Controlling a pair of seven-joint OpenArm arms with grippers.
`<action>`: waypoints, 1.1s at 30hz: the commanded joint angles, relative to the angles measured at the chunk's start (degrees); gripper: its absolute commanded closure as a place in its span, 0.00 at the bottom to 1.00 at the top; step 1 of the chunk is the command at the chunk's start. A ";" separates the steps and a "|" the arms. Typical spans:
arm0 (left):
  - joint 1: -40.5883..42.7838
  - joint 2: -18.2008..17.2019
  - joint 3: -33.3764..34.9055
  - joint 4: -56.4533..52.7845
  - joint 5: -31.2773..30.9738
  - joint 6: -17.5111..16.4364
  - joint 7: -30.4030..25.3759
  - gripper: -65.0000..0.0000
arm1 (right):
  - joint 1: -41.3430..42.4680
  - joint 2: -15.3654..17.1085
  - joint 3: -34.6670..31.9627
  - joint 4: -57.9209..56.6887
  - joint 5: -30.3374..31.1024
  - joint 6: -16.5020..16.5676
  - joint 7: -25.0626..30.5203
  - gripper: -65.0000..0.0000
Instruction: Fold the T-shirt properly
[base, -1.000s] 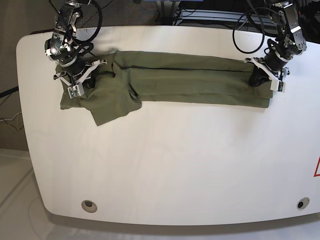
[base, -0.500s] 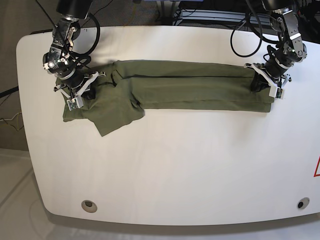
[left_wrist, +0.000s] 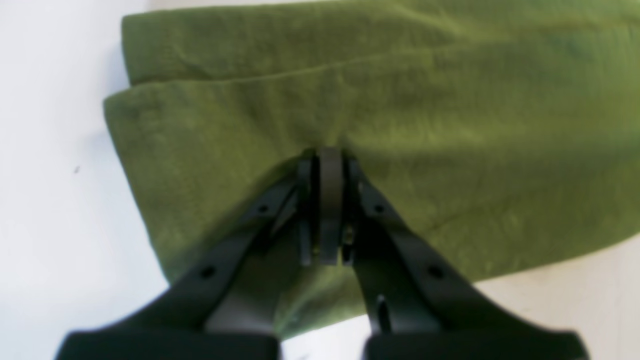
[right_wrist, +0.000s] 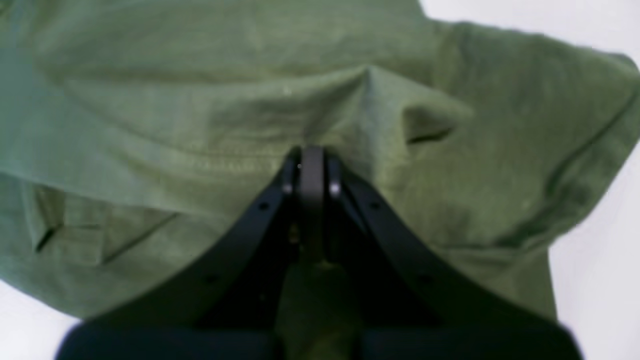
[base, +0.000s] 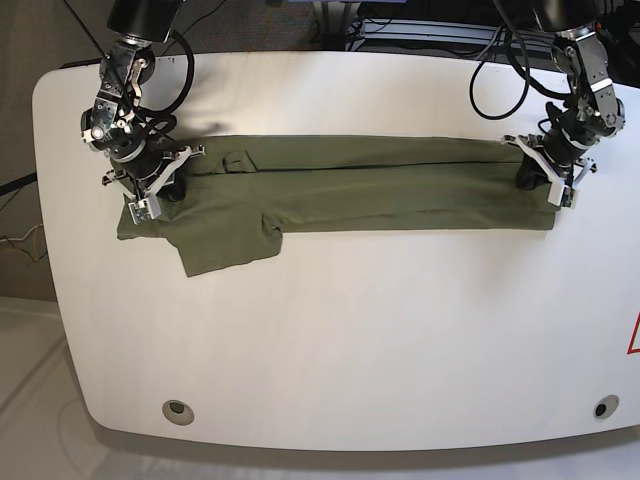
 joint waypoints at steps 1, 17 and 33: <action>-1.62 -0.95 -0.30 0.53 0.89 0.51 0.43 1.00 | -1.45 0.72 0.25 0.22 -1.88 -2.63 -1.95 1.00; -1.71 -1.30 0.05 0.79 0.89 0.51 0.43 1.00 | -3.38 -0.69 0.25 0.57 -1.79 -3.77 0.87 1.00; -1.80 -1.65 -3.47 1.85 0.72 0.51 0.60 1.00 | -4.26 -2.71 0.34 8.31 -1.70 -3.77 -0.89 1.00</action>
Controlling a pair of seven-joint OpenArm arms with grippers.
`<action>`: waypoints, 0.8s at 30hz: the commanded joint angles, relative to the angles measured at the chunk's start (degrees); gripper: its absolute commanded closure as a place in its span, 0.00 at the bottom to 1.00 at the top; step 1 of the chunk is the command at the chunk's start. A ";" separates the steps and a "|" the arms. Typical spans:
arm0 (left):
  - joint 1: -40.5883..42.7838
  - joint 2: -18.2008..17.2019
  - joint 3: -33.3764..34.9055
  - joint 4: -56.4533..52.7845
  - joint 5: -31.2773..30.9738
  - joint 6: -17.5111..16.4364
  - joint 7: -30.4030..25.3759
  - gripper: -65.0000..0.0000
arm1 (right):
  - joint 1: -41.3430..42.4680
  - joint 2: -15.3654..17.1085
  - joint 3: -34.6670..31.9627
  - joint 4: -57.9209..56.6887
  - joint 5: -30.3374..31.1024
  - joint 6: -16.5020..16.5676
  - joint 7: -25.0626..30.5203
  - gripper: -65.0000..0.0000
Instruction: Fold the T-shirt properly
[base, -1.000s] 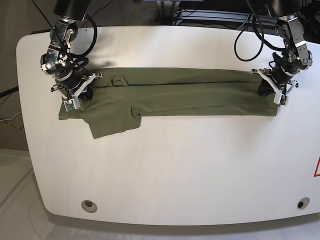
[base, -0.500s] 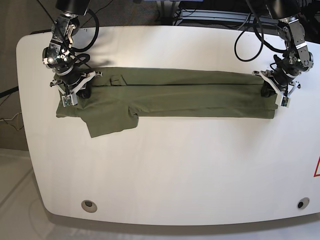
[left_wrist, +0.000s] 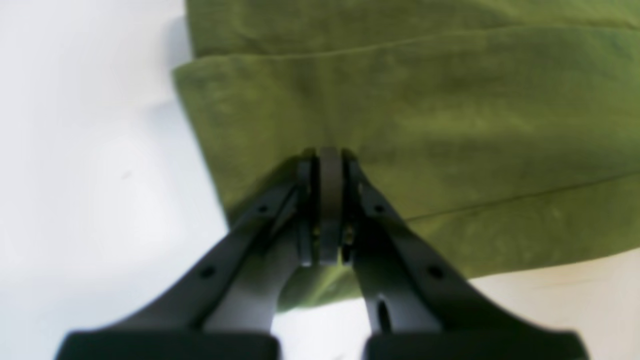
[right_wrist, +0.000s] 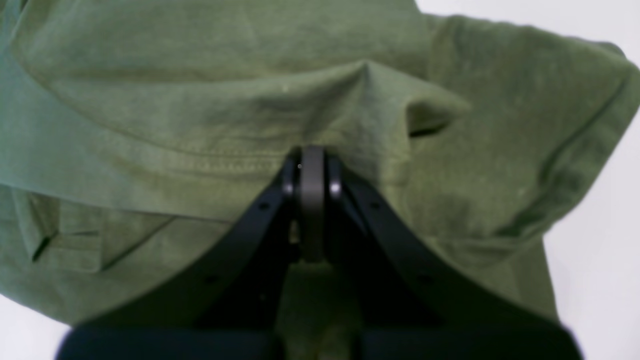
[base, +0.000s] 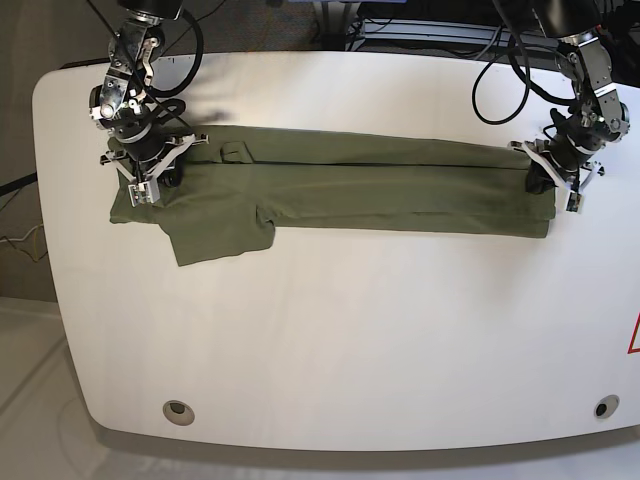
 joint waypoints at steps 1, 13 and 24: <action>-0.48 -1.06 -1.94 2.62 -0.60 0.07 -0.84 1.00 | 0.66 0.31 0.08 1.78 -0.08 0.03 -1.44 1.00; 0.57 -0.71 -2.29 10.53 -0.68 0.07 -0.66 1.00 | 0.74 -0.92 0.17 8.54 -0.08 0.03 -1.62 1.00; 1.89 -0.45 -2.29 16.60 -0.68 0.07 -0.66 1.00 | 0.83 -1.45 0.08 16.28 0.18 0.03 -3.99 1.00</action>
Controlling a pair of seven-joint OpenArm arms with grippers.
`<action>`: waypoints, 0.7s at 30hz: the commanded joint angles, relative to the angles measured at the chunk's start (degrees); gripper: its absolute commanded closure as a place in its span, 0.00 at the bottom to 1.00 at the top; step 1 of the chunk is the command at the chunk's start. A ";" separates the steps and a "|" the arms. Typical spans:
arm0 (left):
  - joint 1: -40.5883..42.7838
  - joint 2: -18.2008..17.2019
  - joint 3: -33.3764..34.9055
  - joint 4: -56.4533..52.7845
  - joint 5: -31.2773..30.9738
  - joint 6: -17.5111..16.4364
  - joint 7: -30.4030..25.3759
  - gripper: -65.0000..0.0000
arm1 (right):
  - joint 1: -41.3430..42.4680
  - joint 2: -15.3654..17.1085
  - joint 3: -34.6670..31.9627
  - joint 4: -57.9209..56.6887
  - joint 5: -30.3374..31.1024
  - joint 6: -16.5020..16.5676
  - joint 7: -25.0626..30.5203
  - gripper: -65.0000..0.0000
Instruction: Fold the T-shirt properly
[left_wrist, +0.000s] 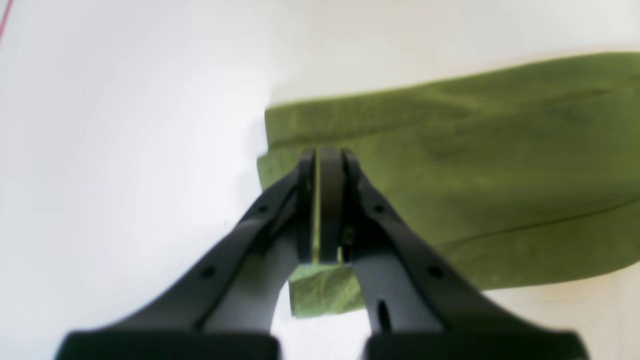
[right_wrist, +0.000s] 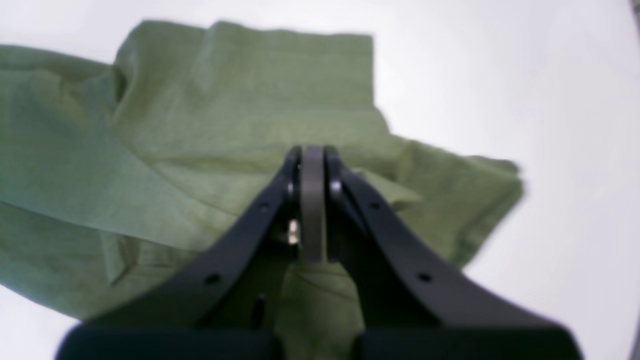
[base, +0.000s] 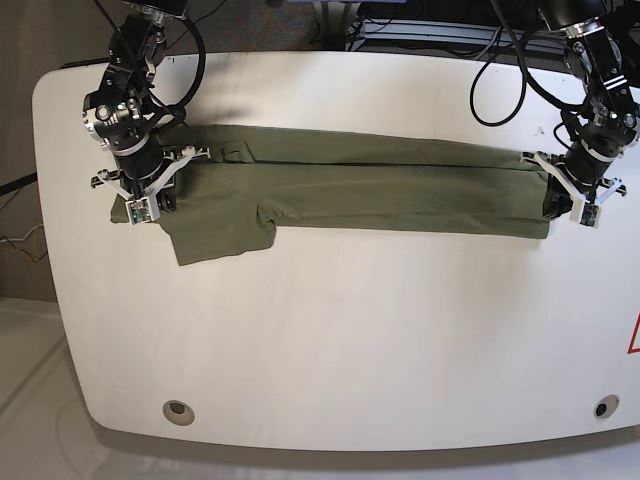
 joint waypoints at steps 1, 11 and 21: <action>-0.06 -0.75 -0.33 2.87 -0.88 0.05 -1.25 1.00 | 0.83 0.60 0.12 3.59 0.64 -0.17 0.14 1.00; -0.06 0.57 -1.12 5.42 -0.97 0.05 -1.25 1.00 | 1.36 0.08 0.12 5.08 0.55 -0.17 -0.56 1.00; -0.06 3.55 -4.90 8.50 -0.97 0.05 -1.25 1.00 | 1.18 0.25 0.12 5.08 0.46 -0.08 -0.56 1.00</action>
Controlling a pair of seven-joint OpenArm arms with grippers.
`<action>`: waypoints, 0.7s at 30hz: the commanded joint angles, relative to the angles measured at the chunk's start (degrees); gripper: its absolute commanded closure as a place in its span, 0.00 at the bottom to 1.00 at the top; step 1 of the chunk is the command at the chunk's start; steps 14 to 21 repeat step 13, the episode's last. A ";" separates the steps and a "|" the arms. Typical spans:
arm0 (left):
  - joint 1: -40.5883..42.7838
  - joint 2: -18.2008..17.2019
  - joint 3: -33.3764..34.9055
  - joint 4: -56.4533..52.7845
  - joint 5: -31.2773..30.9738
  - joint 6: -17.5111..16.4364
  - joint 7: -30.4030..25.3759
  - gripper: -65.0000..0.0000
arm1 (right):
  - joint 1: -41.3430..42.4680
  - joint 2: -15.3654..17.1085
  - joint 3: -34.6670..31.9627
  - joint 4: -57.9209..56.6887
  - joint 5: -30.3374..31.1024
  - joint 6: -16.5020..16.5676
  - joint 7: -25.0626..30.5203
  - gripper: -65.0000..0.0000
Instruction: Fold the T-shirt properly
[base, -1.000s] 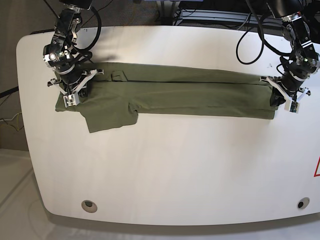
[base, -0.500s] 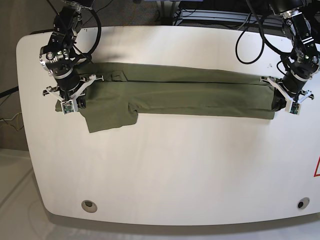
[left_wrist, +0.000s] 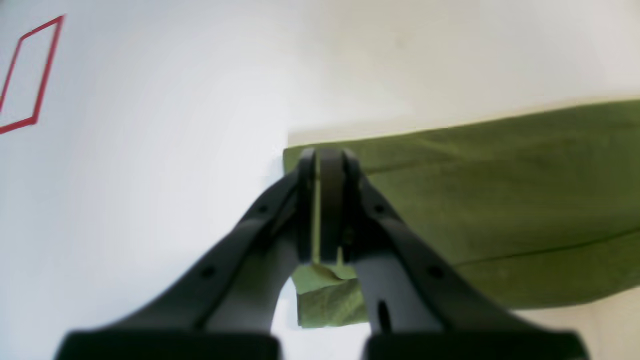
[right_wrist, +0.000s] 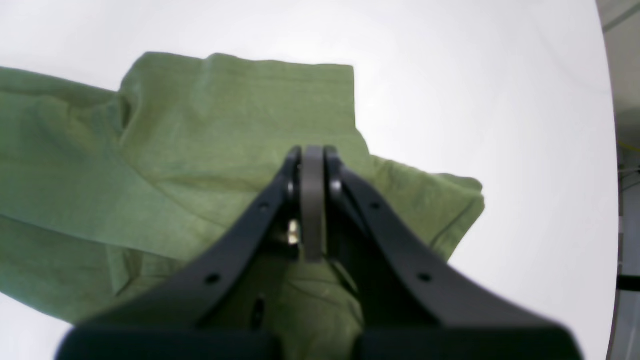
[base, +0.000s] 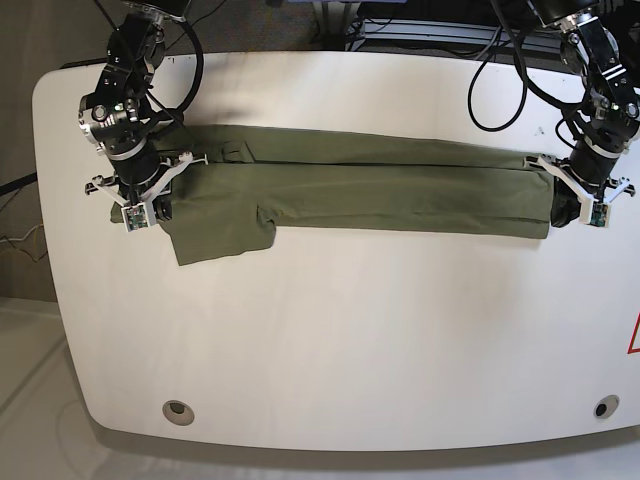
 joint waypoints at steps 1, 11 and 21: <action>-0.56 -0.01 -0.96 2.05 -0.99 0.05 -1.30 1.00 | 0.53 0.54 0.08 1.25 0.29 0.08 1.56 1.00; -0.56 0.26 -1.14 1.96 -0.81 0.05 -1.30 1.00 | 0.70 0.62 0.08 1.08 0.29 0.08 1.56 1.00; -0.56 0.26 -1.14 1.96 -0.81 0.05 -1.30 1.00 | 0.70 0.62 0.08 1.08 0.29 0.08 1.56 1.00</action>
